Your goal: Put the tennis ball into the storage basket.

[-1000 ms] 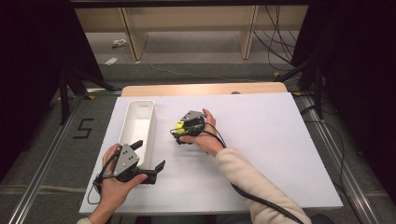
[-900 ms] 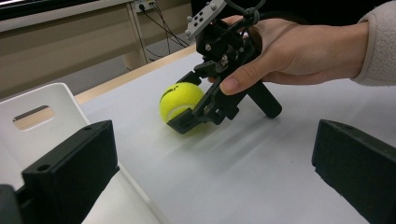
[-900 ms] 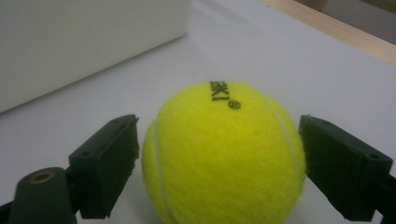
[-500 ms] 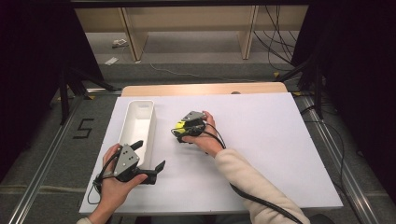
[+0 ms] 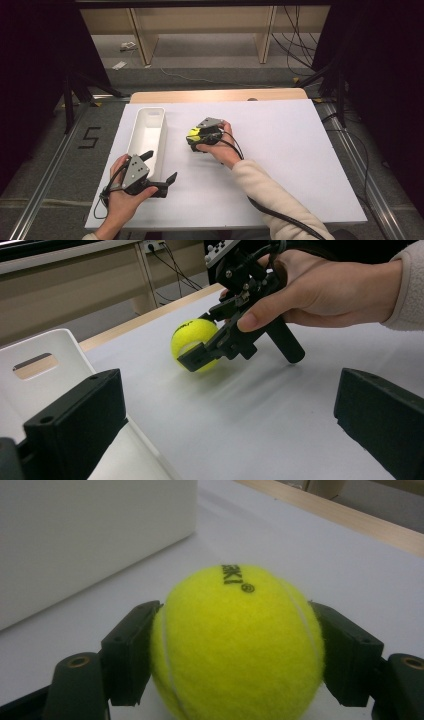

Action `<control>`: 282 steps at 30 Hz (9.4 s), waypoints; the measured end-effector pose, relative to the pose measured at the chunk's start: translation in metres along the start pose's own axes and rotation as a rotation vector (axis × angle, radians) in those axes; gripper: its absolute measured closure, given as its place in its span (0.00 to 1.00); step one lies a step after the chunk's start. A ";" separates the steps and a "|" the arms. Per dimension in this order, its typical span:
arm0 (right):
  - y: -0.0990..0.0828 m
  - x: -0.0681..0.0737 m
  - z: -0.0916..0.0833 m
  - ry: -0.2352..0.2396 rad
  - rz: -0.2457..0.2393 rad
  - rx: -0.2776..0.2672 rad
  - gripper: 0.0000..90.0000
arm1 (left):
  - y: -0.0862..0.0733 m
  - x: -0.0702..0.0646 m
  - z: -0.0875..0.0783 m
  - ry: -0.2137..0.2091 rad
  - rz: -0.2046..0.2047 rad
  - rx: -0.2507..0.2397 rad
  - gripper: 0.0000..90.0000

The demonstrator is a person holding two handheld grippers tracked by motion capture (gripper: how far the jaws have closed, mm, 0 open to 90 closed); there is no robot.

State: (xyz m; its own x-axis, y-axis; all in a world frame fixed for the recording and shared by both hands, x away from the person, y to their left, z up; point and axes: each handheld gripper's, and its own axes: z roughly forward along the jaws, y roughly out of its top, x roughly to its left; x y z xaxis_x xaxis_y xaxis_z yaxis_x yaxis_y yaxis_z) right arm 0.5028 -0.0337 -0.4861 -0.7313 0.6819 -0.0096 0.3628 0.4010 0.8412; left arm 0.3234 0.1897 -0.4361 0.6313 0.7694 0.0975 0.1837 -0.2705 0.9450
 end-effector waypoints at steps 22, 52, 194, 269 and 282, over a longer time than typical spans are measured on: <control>0.012 0.004 -0.016 0.010 -0.001 -0.045 0.30 | 0.000 0.000 0.000 0.002 0.001 0.001 0.00; 0.028 0.009 -0.030 0.029 0.003 -0.092 0.30 | 0.000 0.000 0.000 0.004 0.000 -0.001 0.00; 0.071 0.039 -0.031 0.110 -0.045 -0.131 0.30 | 0.000 0.000 -0.001 0.004 0.003 0.001 0.00; 0.097 0.073 -0.010 0.195 -0.083 -0.115 0.30 | -0.001 -0.001 0.000 -0.003 0.017 0.009 0.00; 0.102 0.077 -0.008 0.200 -0.091 -0.119 0.30 | -0.001 -0.001 0.000 -0.003 0.018 0.010 0.00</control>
State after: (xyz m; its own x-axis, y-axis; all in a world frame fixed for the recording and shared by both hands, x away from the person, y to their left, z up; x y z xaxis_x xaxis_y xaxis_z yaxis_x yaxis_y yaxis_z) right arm 0.4784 0.0549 -0.3969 -0.8618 0.5071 0.0089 0.2283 0.3723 0.8996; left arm 0.3225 0.1891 -0.4368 0.6370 0.7626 0.1131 0.1799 -0.2897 0.9401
